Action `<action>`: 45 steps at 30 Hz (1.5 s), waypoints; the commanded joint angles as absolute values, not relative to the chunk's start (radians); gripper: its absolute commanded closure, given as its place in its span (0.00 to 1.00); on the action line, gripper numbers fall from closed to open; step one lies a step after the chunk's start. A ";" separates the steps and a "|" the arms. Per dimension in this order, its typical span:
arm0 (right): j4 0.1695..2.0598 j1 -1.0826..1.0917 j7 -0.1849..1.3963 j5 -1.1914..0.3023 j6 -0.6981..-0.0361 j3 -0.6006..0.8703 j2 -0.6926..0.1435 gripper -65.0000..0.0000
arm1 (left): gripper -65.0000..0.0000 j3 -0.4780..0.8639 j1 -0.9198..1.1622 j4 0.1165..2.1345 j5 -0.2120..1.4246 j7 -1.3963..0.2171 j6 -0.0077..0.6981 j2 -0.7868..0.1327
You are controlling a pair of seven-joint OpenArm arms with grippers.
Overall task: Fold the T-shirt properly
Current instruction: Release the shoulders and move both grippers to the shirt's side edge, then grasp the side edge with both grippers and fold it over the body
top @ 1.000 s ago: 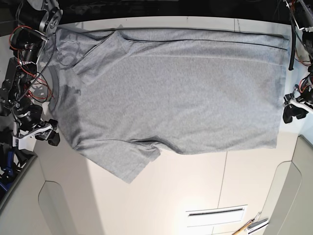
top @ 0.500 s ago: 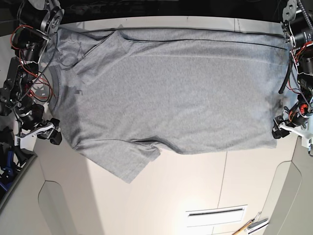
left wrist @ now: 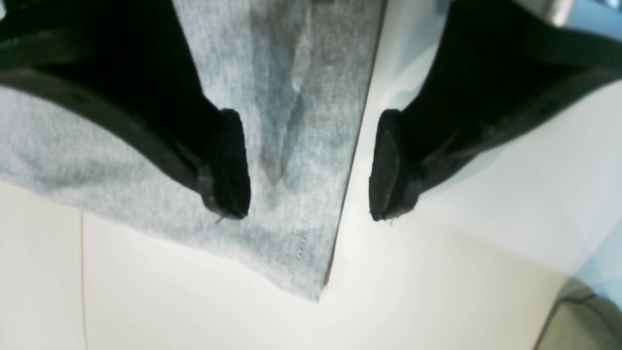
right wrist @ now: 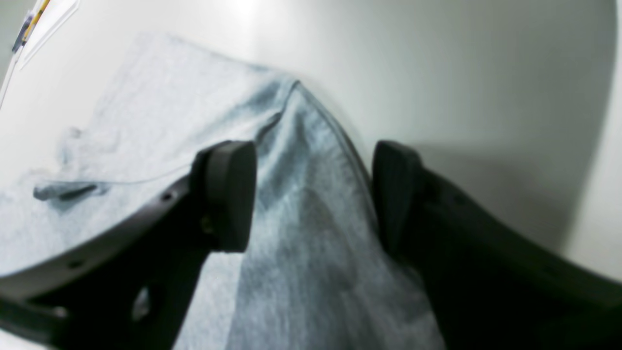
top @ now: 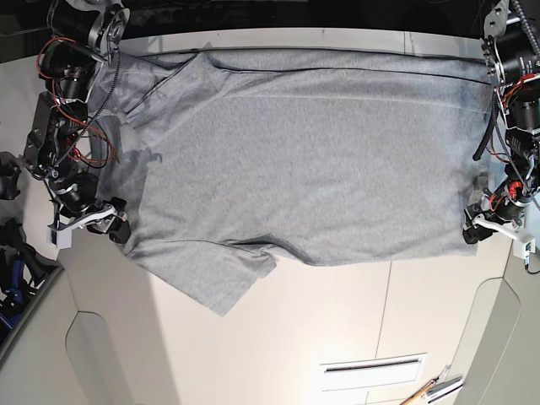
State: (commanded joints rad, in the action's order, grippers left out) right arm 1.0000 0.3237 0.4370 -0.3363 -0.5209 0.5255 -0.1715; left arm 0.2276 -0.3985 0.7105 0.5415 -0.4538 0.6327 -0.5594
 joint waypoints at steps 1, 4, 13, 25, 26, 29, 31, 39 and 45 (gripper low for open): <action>0.999 0.323 0.437 -0.336 -0.521 0.521 -0.169 0.42 | 0.35 0.228 -0.398 0.710 0.542 -0.454 0.633 -0.559; 0.985 0.324 0.431 -0.336 -0.520 0.507 -0.168 0.42 | 0.35 0.228 -0.398 0.710 0.542 -0.455 0.633 -0.559; 0.974 0.327 0.362 -0.299 -0.520 0.506 -0.167 0.42 | 0.35 0.228 -0.398 0.710 0.542 -0.469 0.633 -0.560; 0.884 0.327 0.303 -0.300 -0.529 0.464 -0.132 0.42 | 0.35 0.228 -0.399 0.710 0.581 -0.475 0.632 -0.559; 0.885 0.326 0.303 -0.305 -0.532 0.455 -0.131 0.42 | 0.35 0.228 -0.399 0.710 0.588 -0.475 0.632 -0.559; 0.885 0.327 0.303 -0.307 -0.532 0.427 -0.132 0.42 | 0.35 0.228 -0.399 0.710 0.587 -0.475 0.615 -0.559; 0.885 0.327 0.303 -0.307 -0.532 0.408 -0.132 0.42 | 0.35 0.228 -0.399 0.710 0.586 -0.475 0.579 -0.559; 0.885 0.326 0.304 -0.302 -0.531 0.385 -0.132 0.43 | 0.61 0.228 -0.399 0.710 0.586 -0.506 0.576 -0.534; 0.885 0.326 0.314 -0.274 -0.532 0.386 -0.133 0.87 | 1.00 0.228 -0.399 0.710 0.583 -0.506 0.576 -0.528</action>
State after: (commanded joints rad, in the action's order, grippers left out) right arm 0.8848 0.3264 0.3138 -0.2745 -0.5320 0.3859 -0.1326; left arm 0.2276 -0.3992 0.7105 0.5831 -0.5060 0.5762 -0.5278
